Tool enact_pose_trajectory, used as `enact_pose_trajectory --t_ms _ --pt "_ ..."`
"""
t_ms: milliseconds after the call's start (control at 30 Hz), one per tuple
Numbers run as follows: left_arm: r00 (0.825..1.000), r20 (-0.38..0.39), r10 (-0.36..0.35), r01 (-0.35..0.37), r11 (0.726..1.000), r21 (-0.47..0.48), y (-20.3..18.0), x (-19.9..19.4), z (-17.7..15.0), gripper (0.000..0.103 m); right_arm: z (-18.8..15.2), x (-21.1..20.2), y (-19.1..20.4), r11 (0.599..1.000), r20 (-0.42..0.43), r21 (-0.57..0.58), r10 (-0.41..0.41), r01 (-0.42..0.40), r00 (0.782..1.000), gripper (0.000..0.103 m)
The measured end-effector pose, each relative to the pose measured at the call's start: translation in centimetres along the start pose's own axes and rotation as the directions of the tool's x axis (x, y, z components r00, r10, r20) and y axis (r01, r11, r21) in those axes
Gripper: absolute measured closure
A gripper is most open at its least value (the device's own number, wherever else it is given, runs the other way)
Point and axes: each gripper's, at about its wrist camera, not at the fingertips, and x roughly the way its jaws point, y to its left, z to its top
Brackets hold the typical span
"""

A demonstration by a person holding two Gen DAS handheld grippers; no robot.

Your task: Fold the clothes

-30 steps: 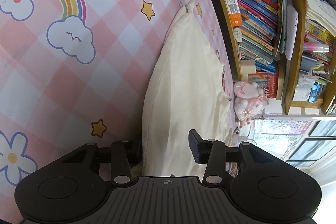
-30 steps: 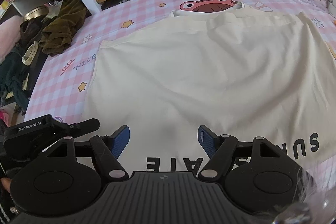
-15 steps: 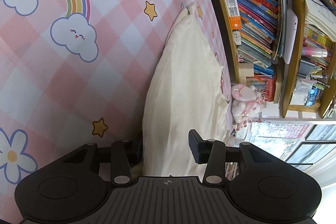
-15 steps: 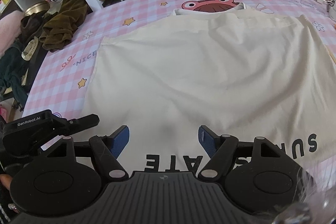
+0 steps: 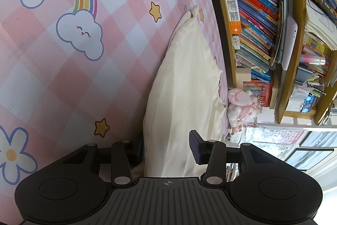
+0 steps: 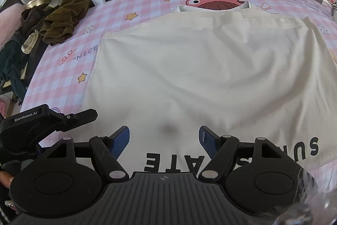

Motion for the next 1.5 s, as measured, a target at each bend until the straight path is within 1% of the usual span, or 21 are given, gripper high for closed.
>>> enact_pose_trajectory --t_ms 233,433,633,733,900,1200,1300,1433,1467,1500 --pt "1.000 0.003 -0.002 0.001 1.000 0.018 -0.1 -0.1 -0.1 0.060 1.0 0.3 0.6 0.999 0.021 -0.035 -0.009 0.009 1.000 0.030" --pt "1.000 0.006 -0.003 0.003 1.000 0.029 -0.2 0.0 -0.2 0.060 3.1 0.7 2.3 0.992 0.033 -0.123 0.007 -0.003 0.999 0.027" --pt "1.000 0.010 -0.005 0.005 0.999 0.045 -0.1 -0.1 -0.3 0.060 5.8 1.4 4.2 0.977 0.048 -0.213 -0.001 0.011 0.999 0.023" --pt "1.000 0.012 -0.007 0.006 0.999 0.054 -0.1 -0.3 -0.4 0.060 7.0 1.8 4.7 0.975 0.051 -0.222 0.000 0.012 0.999 0.023" --pt "1.000 0.014 -0.006 0.005 0.997 0.077 -0.1 -0.3 -0.5 0.060 8.2 2.4 5.3 0.980 0.038 -0.198 0.014 -0.006 0.999 0.023" --pt "1.000 0.014 -0.007 0.006 0.996 0.087 0.0 -0.4 -0.5 0.062 9.5 3.1 5.9 0.975 0.002 -0.223 0.001 -0.001 1.000 0.023" --pt "1.000 0.018 -0.009 0.008 0.996 0.091 0.1 -0.4 -0.6 0.062 10.2 3.4 6.7 0.968 -0.015 -0.250 -0.008 0.004 1.000 0.023" --pt "1.000 0.027 -0.004 0.002 0.996 0.090 0.2 -0.5 -0.8 0.069 11.0 4.7 8.8 0.955 -0.042 -0.297 -0.005 -0.008 0.999 0.022" --pt "1.000 0.029 -0.002 0.000 0.996 0.091 0.3 -0.5 -0.8 0.076 11.2 5.1 9.6 0.951 -0.050 -0.311 -0.006 -0.010 0.999 0.022" --pt "1.000 0.031 0.005 -0.008 0.995 0.098 0.2 -0.6 -0.9 0.077 11.4 5.7 10.4 0.946 -0.061 -0.325 -0.009 -0.011 0.998 0.022"
